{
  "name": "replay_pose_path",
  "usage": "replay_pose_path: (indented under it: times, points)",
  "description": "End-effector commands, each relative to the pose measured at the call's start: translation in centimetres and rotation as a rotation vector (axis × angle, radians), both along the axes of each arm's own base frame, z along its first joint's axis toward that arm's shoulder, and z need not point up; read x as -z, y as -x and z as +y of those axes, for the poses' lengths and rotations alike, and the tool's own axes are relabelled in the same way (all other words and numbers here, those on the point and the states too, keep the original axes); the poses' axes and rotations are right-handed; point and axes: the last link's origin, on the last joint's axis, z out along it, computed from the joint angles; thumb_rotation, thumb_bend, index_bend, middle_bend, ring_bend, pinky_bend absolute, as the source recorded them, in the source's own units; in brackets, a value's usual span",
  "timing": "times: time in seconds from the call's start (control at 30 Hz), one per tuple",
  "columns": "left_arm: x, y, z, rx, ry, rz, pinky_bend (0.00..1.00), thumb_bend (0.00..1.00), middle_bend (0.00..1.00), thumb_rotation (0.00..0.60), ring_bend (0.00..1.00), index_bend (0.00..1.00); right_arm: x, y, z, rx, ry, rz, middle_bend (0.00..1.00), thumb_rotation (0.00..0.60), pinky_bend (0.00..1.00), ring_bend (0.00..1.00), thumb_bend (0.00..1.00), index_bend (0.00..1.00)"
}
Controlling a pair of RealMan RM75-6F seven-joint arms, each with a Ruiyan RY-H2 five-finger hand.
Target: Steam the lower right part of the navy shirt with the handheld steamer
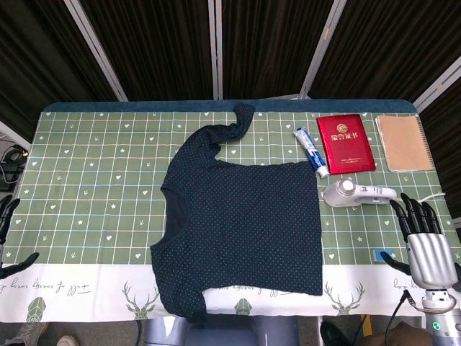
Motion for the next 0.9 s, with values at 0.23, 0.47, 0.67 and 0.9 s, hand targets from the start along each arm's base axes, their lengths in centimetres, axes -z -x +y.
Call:
replay_pose_path:
  times: [0.23, 0.47, 0.67, 0.9]
  points:
    - [-0.1, 0.1, 0.1, -0.003, 0.002, -0.007, 0.0, 0.0, 0.0, 0.6, 0.0, 0.0, 0.7, 0.1, 0.0, 0.001, -0.031, 0.024, 0.0, 0.6, 0.0, 0.0, 0.0, 0.0]
    - [0.0, 0.3, 0.5, 0.003, 0.002, -0.012, 0.0, 0.0, 0.0, 0.6, 0.0, 0.0, 1.4, 1.3, -4.0, 0.039, -0.084, 0.071, 0.0, 0.6, 0.0, 0.0, 0.03, 0.0]
    - [0.4, 0.2, 0.8, 0.006, 0.006, -0.01, 0.0, 0.0, 0.0, 0.6, 0.0, 0.0, 2.9, 3.6, -9.6, 0.156, -0.184, 0.023, 0.0, 0.6, 0.0, 0.0, 0.45, 0.0]
    - [0.7, 0.6, 1.7, -0.023, 0.003, 0.004, 0.0, 0.0, 0.0, 0.6, 0.0, 0.0, 4.4, 5.7, -13.3, 0.202, -0.197, 0.098, 0.0, 0.6, 0.0, 0.0, 0.54, 0.0]
